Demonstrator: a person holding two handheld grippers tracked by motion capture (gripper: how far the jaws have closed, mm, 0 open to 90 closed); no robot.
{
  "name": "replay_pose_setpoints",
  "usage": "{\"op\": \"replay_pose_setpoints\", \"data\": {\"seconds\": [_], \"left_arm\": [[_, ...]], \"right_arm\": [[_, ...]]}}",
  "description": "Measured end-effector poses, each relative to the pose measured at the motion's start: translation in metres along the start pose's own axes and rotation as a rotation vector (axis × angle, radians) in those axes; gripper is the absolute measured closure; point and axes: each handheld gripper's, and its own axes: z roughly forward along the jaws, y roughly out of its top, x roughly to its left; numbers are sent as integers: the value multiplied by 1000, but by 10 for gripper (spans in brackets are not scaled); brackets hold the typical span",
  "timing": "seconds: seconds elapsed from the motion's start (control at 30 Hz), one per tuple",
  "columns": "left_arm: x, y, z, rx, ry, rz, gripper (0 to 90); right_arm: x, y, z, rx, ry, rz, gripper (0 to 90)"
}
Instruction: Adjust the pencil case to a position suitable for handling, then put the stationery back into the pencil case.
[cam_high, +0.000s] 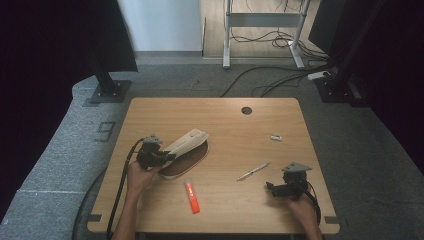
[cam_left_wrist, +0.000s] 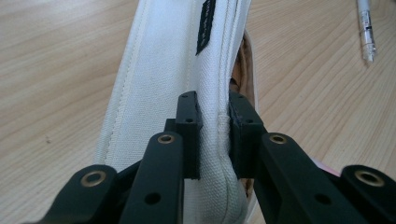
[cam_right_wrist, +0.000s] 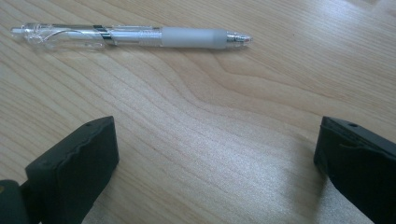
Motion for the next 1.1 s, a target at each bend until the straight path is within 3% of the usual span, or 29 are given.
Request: {"op": "replay_pose_setpoints", "data": {"seconds": [0.57, 1.1], "left_arm": [[-1, -4, -1, -17, -12, -3, 762], [-2, -5, -1, -20, -10, 0, 756]], "right_arm": [[0, 2, -2, 22, -10, 6, 19], [-9, 20, -8, -4, 12, -3, 0]]}}
